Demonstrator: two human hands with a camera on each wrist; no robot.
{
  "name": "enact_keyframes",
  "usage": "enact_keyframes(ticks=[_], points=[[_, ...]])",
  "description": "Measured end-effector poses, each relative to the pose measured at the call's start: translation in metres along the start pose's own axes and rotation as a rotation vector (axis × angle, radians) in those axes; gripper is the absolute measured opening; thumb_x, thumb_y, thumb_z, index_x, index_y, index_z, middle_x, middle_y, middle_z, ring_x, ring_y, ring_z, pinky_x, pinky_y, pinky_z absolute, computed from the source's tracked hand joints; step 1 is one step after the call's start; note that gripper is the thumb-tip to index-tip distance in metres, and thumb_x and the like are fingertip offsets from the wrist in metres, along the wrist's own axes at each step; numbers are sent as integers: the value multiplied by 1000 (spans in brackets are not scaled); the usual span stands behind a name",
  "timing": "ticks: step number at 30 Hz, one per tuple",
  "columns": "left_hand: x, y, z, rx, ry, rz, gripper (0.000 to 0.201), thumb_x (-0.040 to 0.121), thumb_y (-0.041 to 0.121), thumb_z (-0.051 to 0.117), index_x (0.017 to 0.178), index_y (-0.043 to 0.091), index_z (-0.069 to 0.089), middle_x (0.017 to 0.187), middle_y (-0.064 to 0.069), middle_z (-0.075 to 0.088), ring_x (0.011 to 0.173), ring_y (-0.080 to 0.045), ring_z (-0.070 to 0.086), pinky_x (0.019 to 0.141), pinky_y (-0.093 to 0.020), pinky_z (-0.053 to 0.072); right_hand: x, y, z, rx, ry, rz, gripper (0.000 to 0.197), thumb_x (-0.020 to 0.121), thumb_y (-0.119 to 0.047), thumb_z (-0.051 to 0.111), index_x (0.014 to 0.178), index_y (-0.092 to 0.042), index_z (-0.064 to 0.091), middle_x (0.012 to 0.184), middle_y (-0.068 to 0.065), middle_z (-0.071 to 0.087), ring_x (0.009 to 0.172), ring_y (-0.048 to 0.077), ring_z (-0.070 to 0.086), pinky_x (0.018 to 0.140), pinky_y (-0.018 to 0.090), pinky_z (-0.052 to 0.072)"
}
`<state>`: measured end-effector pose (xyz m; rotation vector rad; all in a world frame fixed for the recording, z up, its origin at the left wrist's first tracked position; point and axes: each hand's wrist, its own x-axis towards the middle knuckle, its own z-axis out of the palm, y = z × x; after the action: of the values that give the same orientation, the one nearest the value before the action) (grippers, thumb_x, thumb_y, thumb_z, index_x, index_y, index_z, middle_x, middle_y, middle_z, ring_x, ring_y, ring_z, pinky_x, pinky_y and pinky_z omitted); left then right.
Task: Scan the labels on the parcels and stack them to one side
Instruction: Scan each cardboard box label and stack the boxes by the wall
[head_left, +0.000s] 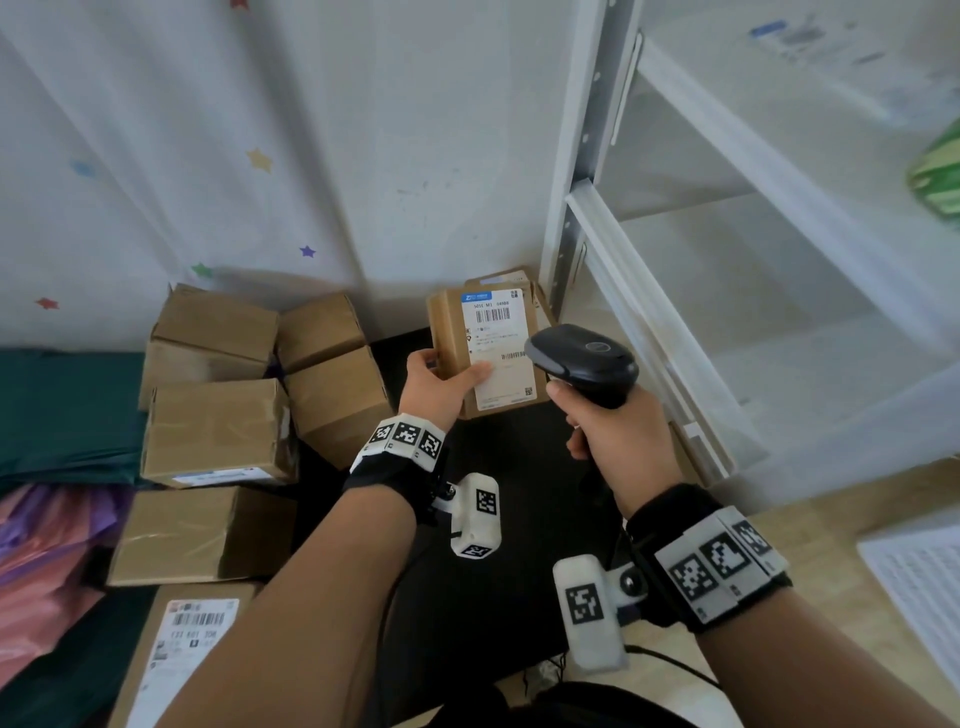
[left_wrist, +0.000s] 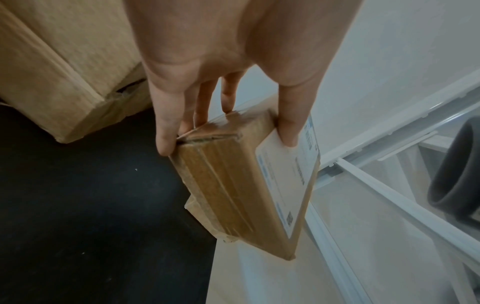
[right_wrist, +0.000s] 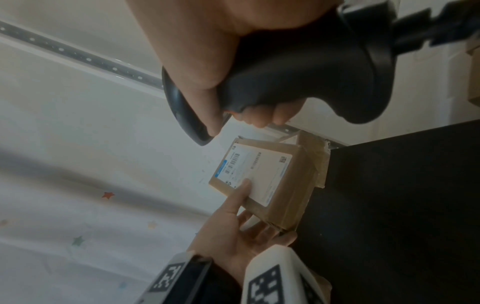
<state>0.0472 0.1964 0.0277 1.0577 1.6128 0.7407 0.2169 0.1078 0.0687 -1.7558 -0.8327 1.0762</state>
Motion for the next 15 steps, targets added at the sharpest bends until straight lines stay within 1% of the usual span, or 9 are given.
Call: enact_keyframes(ticks=[1, 2, 3, 6, 9, 10, 12, 13, 15], points=[[3, 2, 1, -2, -4, 3, 79, 79, 35, 74, 141, 18, 28, 132, -3, 53, 96, -14, 58, 68, -27, 53, 1, 0, -1, -1, 3, 1, 23, 84, -37, 75, 89, -16, 66, 54, -4, 63, 43, 1, 58, 44, 11, 44], [6, 6, 3, -6, -5, 6, 78, 80, 36, 73, 141, 18, 29, 131, -3, 53, 92, -12, 57, 64, -24, 50, 2, 1, -2, 4, 11, 2, 24, 84, -37, 75, 92, -17, 66, 57, -4, 63, 44, 1, 58, 44, 11, 44], [11, 11, 5, -13, -8, 4, 77, 80, 38, 72, 141, 17, 29, 131, -3, 54, 92, -13, 58, 65, -25, 51, 3, 2, -4, 14, 21, 3, 24, 84, -37, 75, 95, -18, 66, 60, -3, 64, 44, 2, 58, 44, 10, 44], [30, 33, 15, -3, -51, -37, 72, 84, 42, 67, 141, 16, 32, 129, -5, 56, 104, -22, 60, 79, -39, 55, 8, 4, -7, 26, 49, 8, 27, 85, -37, 74, 99, -16, 66, 64, -1, 65, 45, 2, 58, 44, 10, 43], [50, 51, 27, 5, -76, -93, 59, 89, 39, 60, 137, 11, 40, 124, -9, 56, 103, -27, 60, 80, -42, 54, 15, 4, -9, 34, 81, 28, 24, 84, -35, 75, 93, -14, 66, 58, -3, 62, 44, 3, 56, 44, 11, 43], [57, 55, 32, 22, -72, -74, 55, 90, 37, 59, 134, 8, 44, 123, -11, 57, 102, -29, 60, 83, -43, 54, 17, 4, -10, 43, 93, 31, 22, 84, -34, 75, 90, -14, 66, 55, -4, 61, 42, 3, 55, 43, 12, 42], [68, 59, 40, 75, -71, -17, 48, 92, 30, 58, 129, 2, 49, 127, -19, 57, 112, -36, 58, 94, -48, 50, 21, 5, -10, 33, 108, 34, 21, 83, -35, 75, 87, -16, 66, 51, -5, 60, 40, 2, 53, 42, 12, 41], [71, 60, 44, 102, -79, -3, 46, 92, 28, 57, 129, 1, 49, 129, -21, 56, 116, -37, 56, 97, -49, 48, 22, 5, -10, 17, 104, 35, 21, 83, -36, 75, 87, -17, 66, 52, -5, 60, 41, 1, 54, 42, 11, 40], [75, 61, 49, 137, -91, 17, 46, 93, 27, 55, 130, 1, 49, 130, -21, 55, 118, -36, 55, 99, -48, 47, 23, 5, -8, -8, 83, 39, 22, 84, -38, 74, 88, -18, 66, 58, -3, 63, 42, 0, 55, 44, 11, 41]])
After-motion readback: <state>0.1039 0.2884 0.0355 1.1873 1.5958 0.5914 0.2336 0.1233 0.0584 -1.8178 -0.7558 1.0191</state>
